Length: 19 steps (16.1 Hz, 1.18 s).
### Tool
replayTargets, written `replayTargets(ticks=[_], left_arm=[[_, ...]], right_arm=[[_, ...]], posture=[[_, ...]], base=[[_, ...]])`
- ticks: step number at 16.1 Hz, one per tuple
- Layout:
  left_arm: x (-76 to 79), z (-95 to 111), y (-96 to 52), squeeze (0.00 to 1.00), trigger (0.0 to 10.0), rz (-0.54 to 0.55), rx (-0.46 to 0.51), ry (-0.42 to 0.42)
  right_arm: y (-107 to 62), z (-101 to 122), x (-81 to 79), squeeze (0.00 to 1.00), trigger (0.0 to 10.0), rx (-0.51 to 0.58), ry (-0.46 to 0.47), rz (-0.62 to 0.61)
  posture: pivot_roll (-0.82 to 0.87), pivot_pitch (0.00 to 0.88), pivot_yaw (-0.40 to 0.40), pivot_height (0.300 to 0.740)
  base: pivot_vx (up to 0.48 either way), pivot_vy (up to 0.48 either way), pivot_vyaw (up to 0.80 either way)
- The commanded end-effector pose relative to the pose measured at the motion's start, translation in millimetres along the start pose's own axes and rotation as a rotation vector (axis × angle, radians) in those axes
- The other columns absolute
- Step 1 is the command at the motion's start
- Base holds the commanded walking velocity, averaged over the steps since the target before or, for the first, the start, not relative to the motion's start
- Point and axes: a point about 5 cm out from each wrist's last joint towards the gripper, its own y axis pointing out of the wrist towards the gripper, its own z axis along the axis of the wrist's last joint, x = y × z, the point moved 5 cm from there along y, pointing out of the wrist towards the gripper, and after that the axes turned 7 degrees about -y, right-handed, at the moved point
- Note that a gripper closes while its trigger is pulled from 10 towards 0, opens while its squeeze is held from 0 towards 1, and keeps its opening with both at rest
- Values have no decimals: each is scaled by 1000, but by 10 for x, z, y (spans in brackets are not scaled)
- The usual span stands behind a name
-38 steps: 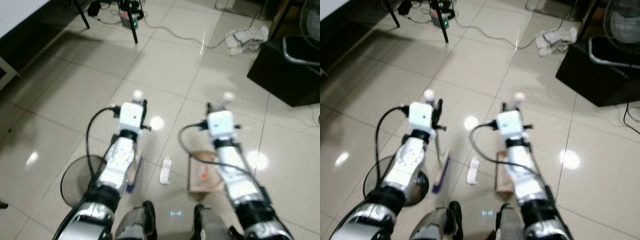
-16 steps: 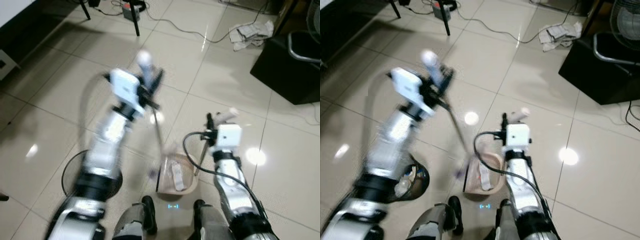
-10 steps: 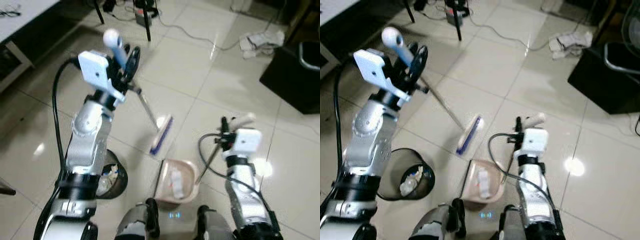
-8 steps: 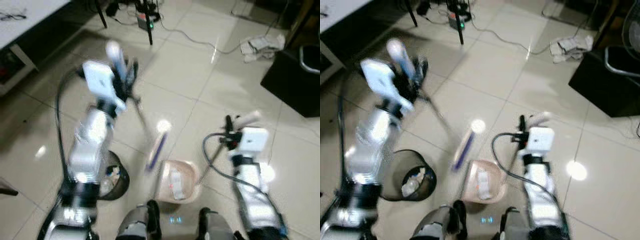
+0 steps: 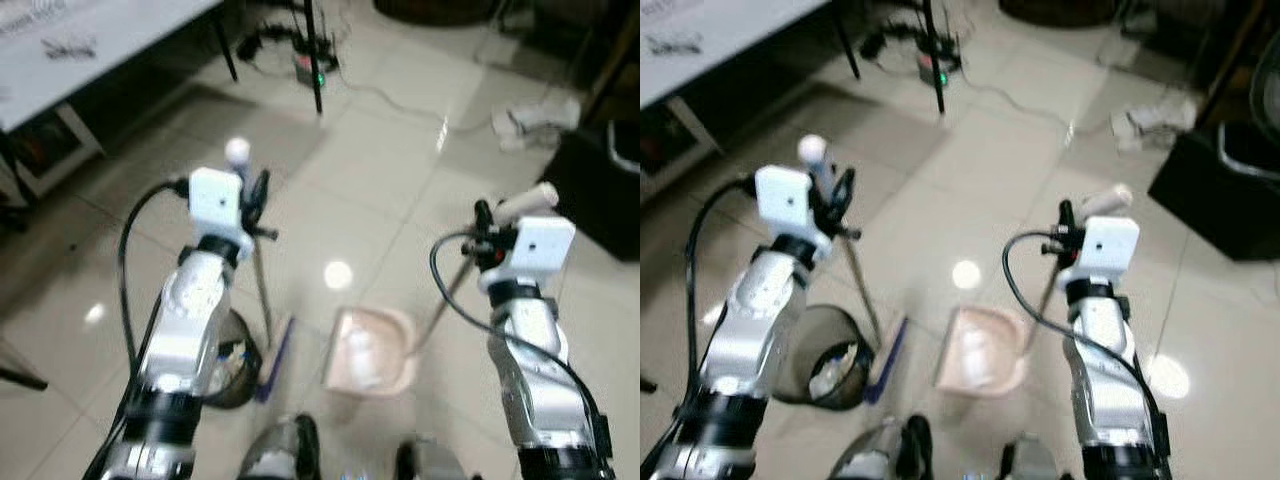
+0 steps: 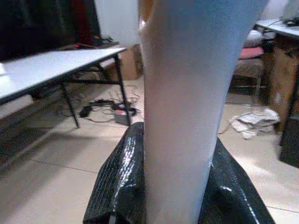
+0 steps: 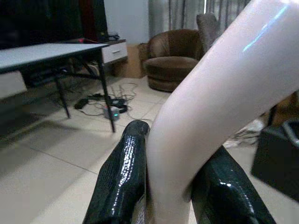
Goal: Sweep floor
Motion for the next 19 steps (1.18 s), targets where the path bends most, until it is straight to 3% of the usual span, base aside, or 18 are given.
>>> replayTargets(ticks=[1,6,12,16,19], left_arm=[[20,-14,-55,0,10000,8,-6,14],[-130,-258,-270,0,10000,60,-79,55],[-424,-428,-552,0,10000,153,-162,119],[-476,-315,-547,0,10000,180,-130,128],[-375,-271,-526,0,10000,115,-121,177]], right_arm=[[15,132,45,0,10000,19,30,-8],[137,412,-57,0,10000,52,50,62],[332,849,-176,0,10000,123,66,115],[436,1060,-210,0,10000,165,110,122],[532,1240,-238,0,10000,209,160,120]], posture=[[-13,89,124,740],[-17,69,112,740],[-3,48,76,740],[14,34,59,740],[18,25,71,740]], base=[[0,-480,0],[0,-480,0],[0,0,667],[0,0,800],[0,0,800]])
